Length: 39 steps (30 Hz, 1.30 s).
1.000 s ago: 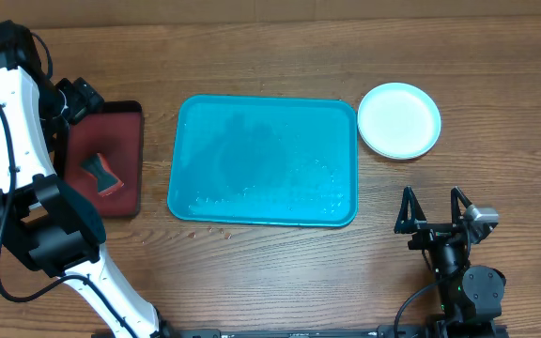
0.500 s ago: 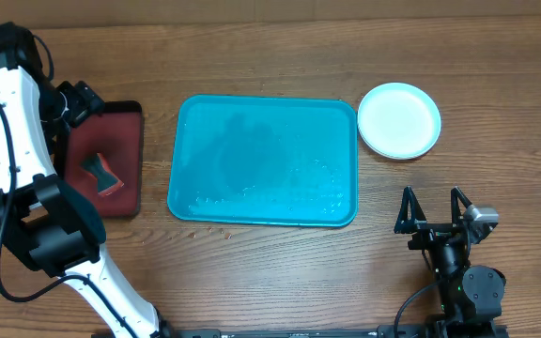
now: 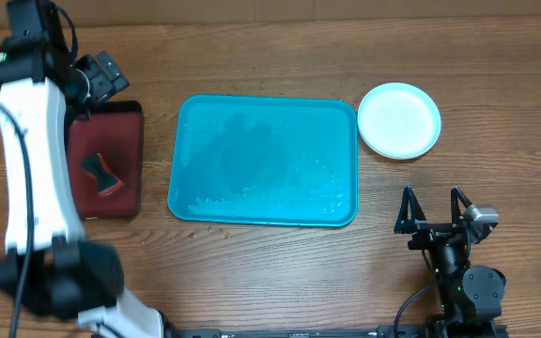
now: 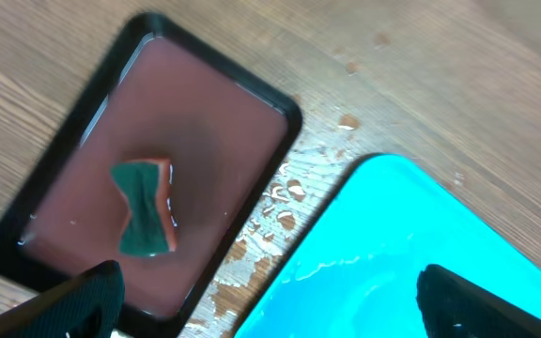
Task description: Clean dirty plates on tray and stack at the side
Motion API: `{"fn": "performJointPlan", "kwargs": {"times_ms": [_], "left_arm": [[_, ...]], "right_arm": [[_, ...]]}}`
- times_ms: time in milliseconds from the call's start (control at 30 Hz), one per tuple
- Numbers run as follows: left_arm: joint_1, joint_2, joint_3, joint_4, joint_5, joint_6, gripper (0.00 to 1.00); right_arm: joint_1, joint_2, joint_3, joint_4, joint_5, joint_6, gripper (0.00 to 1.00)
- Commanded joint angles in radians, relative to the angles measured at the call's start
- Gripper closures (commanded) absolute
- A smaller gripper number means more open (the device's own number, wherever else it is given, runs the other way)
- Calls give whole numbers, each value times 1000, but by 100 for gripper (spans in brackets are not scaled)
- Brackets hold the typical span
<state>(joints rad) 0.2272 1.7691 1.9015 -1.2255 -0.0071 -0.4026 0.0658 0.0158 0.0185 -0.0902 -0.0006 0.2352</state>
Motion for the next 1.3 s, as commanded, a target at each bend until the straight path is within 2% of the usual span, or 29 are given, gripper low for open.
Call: {"fn": "performJointPlan", "kwargs": {"times_ms": [0, 267, 400, 533, 633, 1033, 1267], "left_arm": [[-14, -153, -147, 24, -26, 95, 0], [-18, -503, -578, 204, 16, 112, 0], [-19, -706, -801, 378, 162, 151, 0], [-19, -871, -977, 571, 346, 251, 0], [-18, -981, -1074, 625, 376, 337, 0], [-19, -1165, -1317, 653, 373, 356, 0], [-19, -1281, -1516, 845, 412, 354, 0]], "right_arm": [[-5, -6, -10, 6, -1, 2, 0], [-5, -6, -10, 6, -1, 2, 0], [-5, -6, -10, 6, -1, 2, 0], [-5, -6, -10, 6, -1, 2, 0], [-5, -6, -10, 6, -1, 2, 0], [-5, -6, -10, 6, -1, 2, 0], [-5, -6, -10, 6, -1, 2, 0]]}}
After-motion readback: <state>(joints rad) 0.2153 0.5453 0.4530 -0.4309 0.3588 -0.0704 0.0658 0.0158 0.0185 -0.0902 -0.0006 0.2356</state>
